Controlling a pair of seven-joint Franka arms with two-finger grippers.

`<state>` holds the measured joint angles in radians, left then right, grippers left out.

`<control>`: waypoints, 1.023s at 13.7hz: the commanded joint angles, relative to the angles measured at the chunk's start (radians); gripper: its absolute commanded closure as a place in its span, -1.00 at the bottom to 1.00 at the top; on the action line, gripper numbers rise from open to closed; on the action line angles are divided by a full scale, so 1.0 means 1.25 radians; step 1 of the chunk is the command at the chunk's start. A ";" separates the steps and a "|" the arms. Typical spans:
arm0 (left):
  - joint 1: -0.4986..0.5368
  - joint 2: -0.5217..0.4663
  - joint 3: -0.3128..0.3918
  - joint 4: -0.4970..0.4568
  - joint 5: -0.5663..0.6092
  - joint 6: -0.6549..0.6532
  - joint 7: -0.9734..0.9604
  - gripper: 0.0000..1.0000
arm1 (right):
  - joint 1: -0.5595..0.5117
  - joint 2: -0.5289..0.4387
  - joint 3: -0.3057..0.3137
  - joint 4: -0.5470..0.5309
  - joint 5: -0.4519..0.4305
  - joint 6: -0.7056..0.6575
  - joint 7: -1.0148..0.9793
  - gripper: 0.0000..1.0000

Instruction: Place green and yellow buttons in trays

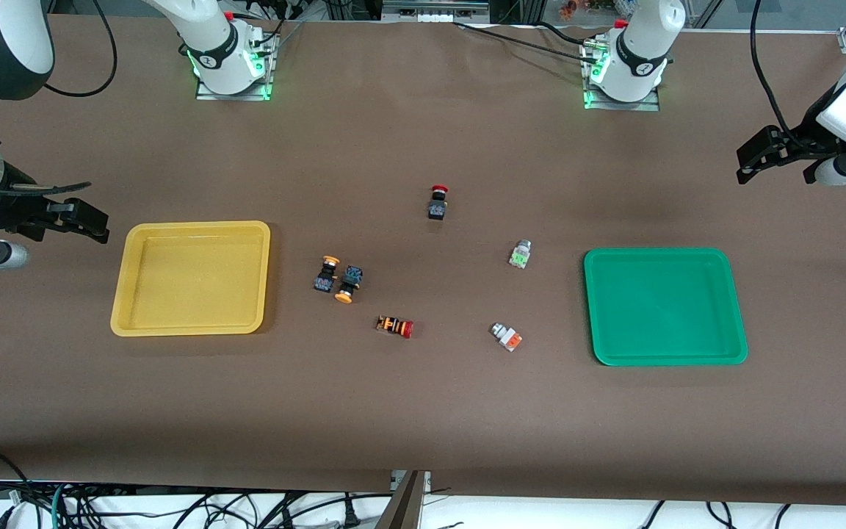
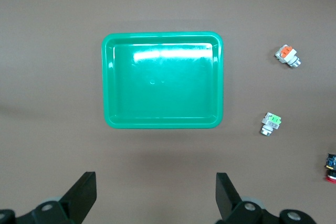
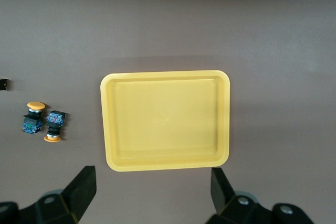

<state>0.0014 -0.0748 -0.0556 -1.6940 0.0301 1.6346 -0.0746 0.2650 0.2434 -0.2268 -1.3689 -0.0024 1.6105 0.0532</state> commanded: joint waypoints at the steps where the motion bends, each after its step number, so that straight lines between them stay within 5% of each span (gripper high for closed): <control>1: 0.009 0.014 -0.011 0.032 -0.004 -0.030 0.011 -1.00 | -0.001 -0.002 0.003 0.009 -0.003 0.001 0.000 -0.93; 14: 0.003 0.014 -0.012 0.034 -0.006 -0.031 0.011 -1.00 | 0.005 0.002 0.005 0.003 0.007 0.000 0.004 -0.95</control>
<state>0.0009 -0.0735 -0.0661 -1.6892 0.0301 1.6227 -0.0742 0.2698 0.2451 -0.2228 -1.3672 -0.0017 1.6114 0.0532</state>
